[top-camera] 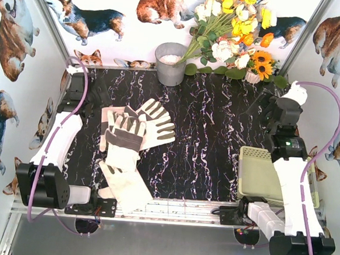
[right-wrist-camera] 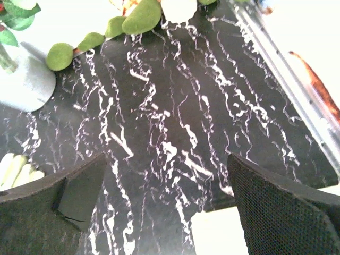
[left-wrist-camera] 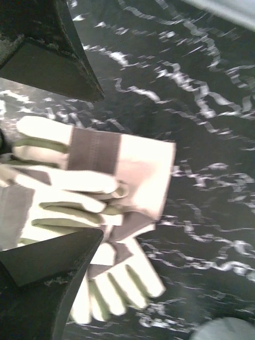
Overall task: Put the gloves into the storage basket
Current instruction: Pick up the glove.
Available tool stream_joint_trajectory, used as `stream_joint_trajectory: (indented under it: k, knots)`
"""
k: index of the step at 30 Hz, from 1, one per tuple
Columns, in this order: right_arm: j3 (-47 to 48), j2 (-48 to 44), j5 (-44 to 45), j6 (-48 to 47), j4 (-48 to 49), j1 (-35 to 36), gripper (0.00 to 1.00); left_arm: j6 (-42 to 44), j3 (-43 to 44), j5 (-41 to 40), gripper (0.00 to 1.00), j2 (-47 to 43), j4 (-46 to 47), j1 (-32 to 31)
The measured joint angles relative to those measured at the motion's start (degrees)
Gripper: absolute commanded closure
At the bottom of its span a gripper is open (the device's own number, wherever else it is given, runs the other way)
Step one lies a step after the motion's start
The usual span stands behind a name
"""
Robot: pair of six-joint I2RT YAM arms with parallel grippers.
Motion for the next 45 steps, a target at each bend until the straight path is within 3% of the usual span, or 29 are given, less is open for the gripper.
stream_joint_trajectory:
  k: [6, 11, 17, 21, 25, 34, 43, 45]
  knots:
    - [2.8, -1.8, -7.1, 4.9, -11.0, -0.2, 0.00, -4.8, 1.0, 5.9, 0.00, -2.1, -13.9, -0.1]
    - [2.8, -4.4, -17.8, 6.1, -14.6, -0.2, 0.06, -8.3, 1.0, 10.1, 0.00, -5.8, -19.5, -0.1]
    - [5.2, -3.1, -29.7, 7.9, -21.2, 0.7, 0.09, -12.3, -5.7, 12.8, 0.01, -8.4, -24.5, -0.1]
    - [6.1, -2.3, -33.8, 7.9, -24.0, 3.6, 0.09, -14.9, -12.5, 14.1, 0.18, -10.3, -24.1, 0.0]
    - [6.1, -1.6, -35.7, 8.0, -25.1, 6.4, 0.08, -16.1, -14.0, 16.2, 0.53, -8.7, -20.7, 0.0]
    - [6.0, 2.3, -41.3, 9.7, -21.9, 6.9, 0.10, -16.1, -14.0, 13.6, 0.91, -6.1, -19.3, 0.0]
    - [5.9, 2.8, -42.1, 11.2, -20.0, 7.2, 0.09, -14.9, -11.8, 17.2, 0.98, -11.3, -23.1, -0.2]
    - [5.9, 3.2, -43.1, 11.8, -20.0, 7.2, 0.04, -15.8, -11.0, 19.1, 0.98, -12.7, -23.3, -0.9]
